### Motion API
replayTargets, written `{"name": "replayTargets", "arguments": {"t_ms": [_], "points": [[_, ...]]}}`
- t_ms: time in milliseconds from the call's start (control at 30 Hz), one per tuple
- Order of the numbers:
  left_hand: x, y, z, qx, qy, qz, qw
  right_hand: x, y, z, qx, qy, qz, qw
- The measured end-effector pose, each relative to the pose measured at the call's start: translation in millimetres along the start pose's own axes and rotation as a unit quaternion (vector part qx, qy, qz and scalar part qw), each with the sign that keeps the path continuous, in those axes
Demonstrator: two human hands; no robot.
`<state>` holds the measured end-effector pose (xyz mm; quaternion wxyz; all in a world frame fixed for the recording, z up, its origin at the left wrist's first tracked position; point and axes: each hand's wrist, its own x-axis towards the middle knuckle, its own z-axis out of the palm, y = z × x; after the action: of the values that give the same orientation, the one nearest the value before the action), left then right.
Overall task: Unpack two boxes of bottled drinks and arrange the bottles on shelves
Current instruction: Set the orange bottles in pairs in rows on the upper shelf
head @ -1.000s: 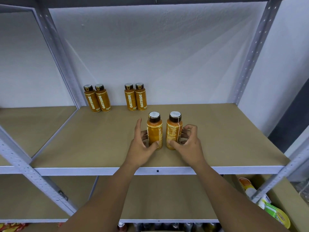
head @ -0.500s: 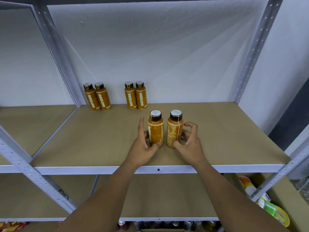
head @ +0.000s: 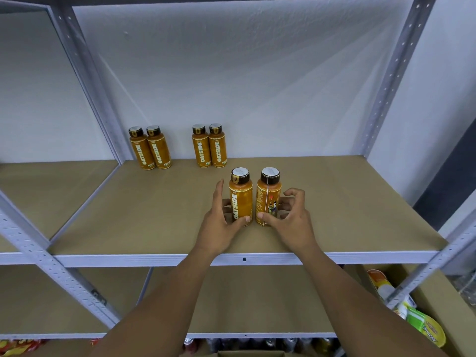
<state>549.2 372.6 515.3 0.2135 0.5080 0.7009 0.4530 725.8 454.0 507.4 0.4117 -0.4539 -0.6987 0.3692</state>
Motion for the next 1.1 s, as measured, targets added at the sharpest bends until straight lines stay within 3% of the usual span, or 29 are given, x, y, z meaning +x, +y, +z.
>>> {"name": "replayTargets", "arguments": {"t_ms": [267,767,1100], "points": [[-0.5,-1.0,-1.5,0.009,-0.026,-0.001,1.0,-1.2,4.5,-0.6,0.018,-0.042,-0.012,0.999],[1.5,-4.1,1.4,0.016,-0.003,0.007,1.0,1.8,3.8,0.4,0.002,-0.013,-0.006,1.0],[2.3,-3.3,1.5,0.021,0.0,0.007,1.0,-0.1,3.4,0.2,0.003,-0.057,-0.014,0.998]]}}
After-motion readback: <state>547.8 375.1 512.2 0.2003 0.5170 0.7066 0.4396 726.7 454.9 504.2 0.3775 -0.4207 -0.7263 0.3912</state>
